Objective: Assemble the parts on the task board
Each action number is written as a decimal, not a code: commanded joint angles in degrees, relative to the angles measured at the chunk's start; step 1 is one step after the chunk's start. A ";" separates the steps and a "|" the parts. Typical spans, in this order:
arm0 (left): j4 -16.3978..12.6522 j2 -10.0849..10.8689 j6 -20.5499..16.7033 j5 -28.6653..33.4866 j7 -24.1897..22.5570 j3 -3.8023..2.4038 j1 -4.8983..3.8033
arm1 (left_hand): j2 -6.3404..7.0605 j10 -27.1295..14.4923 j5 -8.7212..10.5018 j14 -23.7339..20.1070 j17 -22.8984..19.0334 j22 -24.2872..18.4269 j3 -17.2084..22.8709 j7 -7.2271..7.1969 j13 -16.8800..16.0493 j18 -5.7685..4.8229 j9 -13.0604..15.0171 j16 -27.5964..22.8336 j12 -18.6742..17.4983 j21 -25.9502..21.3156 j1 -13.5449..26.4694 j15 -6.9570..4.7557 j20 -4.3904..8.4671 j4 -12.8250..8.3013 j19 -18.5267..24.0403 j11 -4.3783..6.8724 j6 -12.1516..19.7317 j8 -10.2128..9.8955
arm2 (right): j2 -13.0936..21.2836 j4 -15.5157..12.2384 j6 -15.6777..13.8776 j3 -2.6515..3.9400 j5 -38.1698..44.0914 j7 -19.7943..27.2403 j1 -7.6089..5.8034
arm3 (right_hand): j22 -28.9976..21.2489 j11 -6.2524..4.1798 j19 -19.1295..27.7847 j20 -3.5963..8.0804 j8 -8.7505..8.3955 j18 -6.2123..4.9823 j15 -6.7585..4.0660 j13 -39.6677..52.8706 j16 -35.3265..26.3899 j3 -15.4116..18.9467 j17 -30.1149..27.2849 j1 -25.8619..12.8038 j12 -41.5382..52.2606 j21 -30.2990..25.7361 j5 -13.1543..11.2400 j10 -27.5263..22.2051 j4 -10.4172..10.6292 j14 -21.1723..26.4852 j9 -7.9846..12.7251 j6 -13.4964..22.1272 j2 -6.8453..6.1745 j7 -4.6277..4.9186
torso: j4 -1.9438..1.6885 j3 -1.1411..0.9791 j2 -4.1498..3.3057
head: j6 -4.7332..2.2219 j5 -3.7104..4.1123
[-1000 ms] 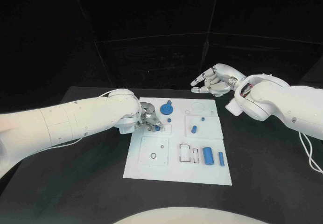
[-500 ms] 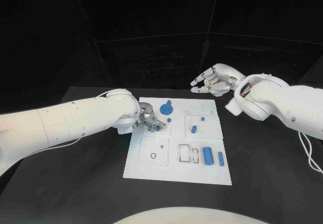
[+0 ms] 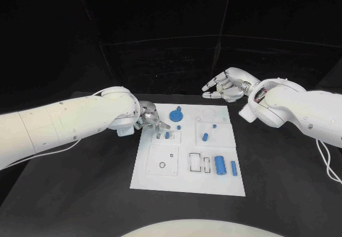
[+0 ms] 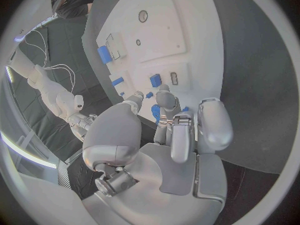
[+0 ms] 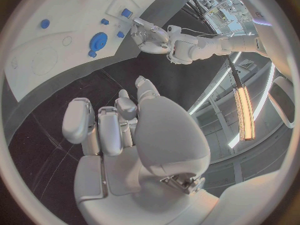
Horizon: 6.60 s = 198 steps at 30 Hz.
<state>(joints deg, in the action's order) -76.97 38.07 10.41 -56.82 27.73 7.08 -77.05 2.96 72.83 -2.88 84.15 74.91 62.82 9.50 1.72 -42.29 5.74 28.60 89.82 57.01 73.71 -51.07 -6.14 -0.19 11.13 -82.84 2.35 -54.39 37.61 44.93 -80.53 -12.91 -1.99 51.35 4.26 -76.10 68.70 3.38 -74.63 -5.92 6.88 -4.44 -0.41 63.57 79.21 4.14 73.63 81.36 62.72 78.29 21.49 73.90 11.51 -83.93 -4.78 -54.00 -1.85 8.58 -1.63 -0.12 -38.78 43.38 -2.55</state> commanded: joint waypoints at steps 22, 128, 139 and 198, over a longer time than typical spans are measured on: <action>17.17 -6.67 10.10 -0.02 0.61 -0.93 -3.63 | -2.51 -1.58 0.16 5.66 14.28 -0.83 -7.57 0.10 0.32 -0.39 4.75 -0.22 0.79 -0.91 -3.25 0.30 -0.09 3.10 0.83 -0.11 4.26 4.18 | -0.18 0.18 -0.16 0.03 0.29 0.15 -0.12 | -0.16 0.04 -0.03 0.28 0.23 -0.46 -0.37 -0.11 -0.51 0.33 -0.28 -0.07 -0.43 -0.45 -0.12 0.20 0.03 -2.39 0.11 -0.16 0.37 -0.05 | 0.34 0.04 -0.37 | -0.45 -0.45; 26.66 -15.01 12.01 -5.61 -3.49 -0.84 -0.43 | -11.29 -3.69 0.04 5.59 14.00 -0.83 -3.52 0.40 1.76 -0.26 4.06 -0.36 1.07 -1.34 -20.72 0.59 -0.52 -6.29 1.31 -0.31 6.46 1.88 | -1.92 1.61 1.20 0.03 0.31 -0.11 -0.11 | -0.76 0.03 0.34 0.30 0.34 -0.59 -0.39 -0.40 -1.06 0.10 -0.91 0.19 -0.69 -0.87 0.70 0.04 -0.09 -2.25 0.16 -0.17 0.96 -0.03 | 0.25 -0.03 -0.18 | 0.69 -0.22; 26.61 -14.91 11.02 -5.28 -5.10 -0.84 -0.43 | -7.70 -4.11 0.09 5.55 13.80 -0.94 14.30 1.31 3.53 -0.21 3.64 -0.45 -0.20 -1.68 -19.26 1.18 -0.93 -13.46 1.49 -0.95 7.03 0.85 | -1.99 1.80 1.29 0.03 0.31 -0.11 -0.11 | -0.77 0.03 0.34 0.30 0.34 -0.59 -0.39 -0.41 -1.08 0.09 -0.93 0.20 -0.69 -0.88 0.71 0.04 -0.09 -2.24 0.16 -0.17 0.98 -0.03 | 0.23 -0.02 -0.18 | 1.01 -0.28; 2.82 -0.52 1.43 -6.15 -4.28 2.14 0.70 | 0.98 -0.65 -4.44 5.71 14.45 0.55 30.15 1.31 4.30 -0.41 4.25 -0.13 0.04 -1.02 -14.60 1.24 -1.13 -18.32 0.89 -0.90 4.97 1.99 | -1.45 2.27 1.22 0.01 0.31 0.04 -0.08 | -0.89 0.02 0.40 0.31 0.35 -0.61 -0.40 -0.99 -1.37 -0.05 -1.29 0.27 -1.28 -0.97 0.81 -0.26 -0.09 -2.17 0.19 -0.14 1.30 -0.02 | -0.11 0.00 0.02 | 1.83 -2.06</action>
<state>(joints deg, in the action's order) -74.07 37.60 11.72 -62.22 22.31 9.22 -76.36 3.58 71.91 -7.11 83.95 74.91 63.30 29.92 3.07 -37.94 5.74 32.93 89.37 56.85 72.57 -65.35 -5.10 -1.46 2.22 -81.49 1.57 -48.87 39.77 43.50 -78.24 -11.71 -2.01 51.61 3.96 -76.08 67.86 3.38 -74.44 -5.72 6.88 -4.44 -0.41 62.63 78.14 4.28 72.38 81.58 61.68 77.60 21.96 73.91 11.67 -83.93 -4.66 -54.00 -1.17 8.58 -1.76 -0.05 -38.78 45.15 -4.49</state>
